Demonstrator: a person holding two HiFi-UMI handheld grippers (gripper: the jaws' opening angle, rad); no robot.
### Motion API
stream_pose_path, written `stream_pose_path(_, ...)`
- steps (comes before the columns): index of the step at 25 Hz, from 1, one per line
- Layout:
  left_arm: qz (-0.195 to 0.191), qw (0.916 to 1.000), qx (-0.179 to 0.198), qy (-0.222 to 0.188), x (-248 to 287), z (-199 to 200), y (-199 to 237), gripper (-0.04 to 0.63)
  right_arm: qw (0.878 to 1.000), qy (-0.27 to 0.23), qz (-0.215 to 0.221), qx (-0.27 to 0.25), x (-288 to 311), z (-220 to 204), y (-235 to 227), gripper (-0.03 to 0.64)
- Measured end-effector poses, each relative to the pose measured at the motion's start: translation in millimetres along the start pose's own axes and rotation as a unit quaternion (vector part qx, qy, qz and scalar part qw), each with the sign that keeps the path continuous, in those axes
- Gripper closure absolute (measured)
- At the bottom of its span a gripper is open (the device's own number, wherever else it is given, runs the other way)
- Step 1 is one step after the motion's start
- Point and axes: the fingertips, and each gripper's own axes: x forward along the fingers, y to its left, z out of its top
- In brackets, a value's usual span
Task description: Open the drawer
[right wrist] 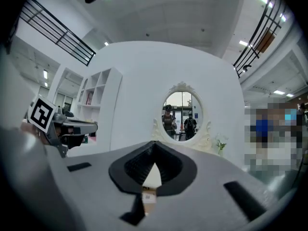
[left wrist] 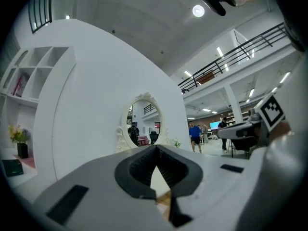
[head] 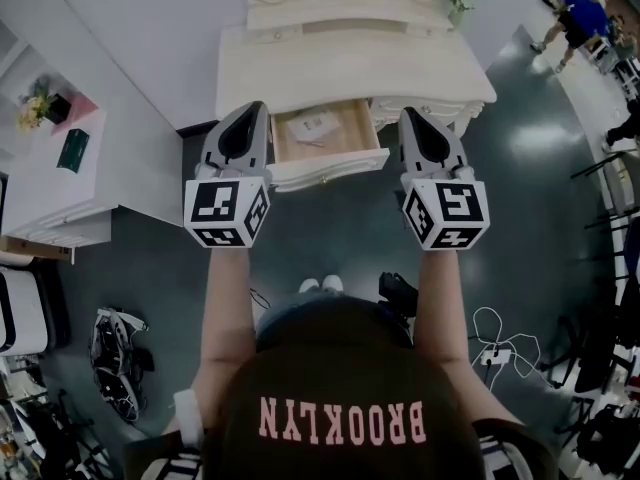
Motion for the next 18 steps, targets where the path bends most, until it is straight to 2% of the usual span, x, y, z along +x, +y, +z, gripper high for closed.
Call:
stream_pose_path(5,0.007,0.9999,0.011,-0.01,-4,18,7,0.597,1.0,-0.019,0.003,0.008,-3,16,-1,0.621)
stream_pose_path(18,0.008,0.9998,0.02,-0.004,-10,13,3,0.597,1.0,-0.018,0.018,-0.017,-9,14,16,0.621)
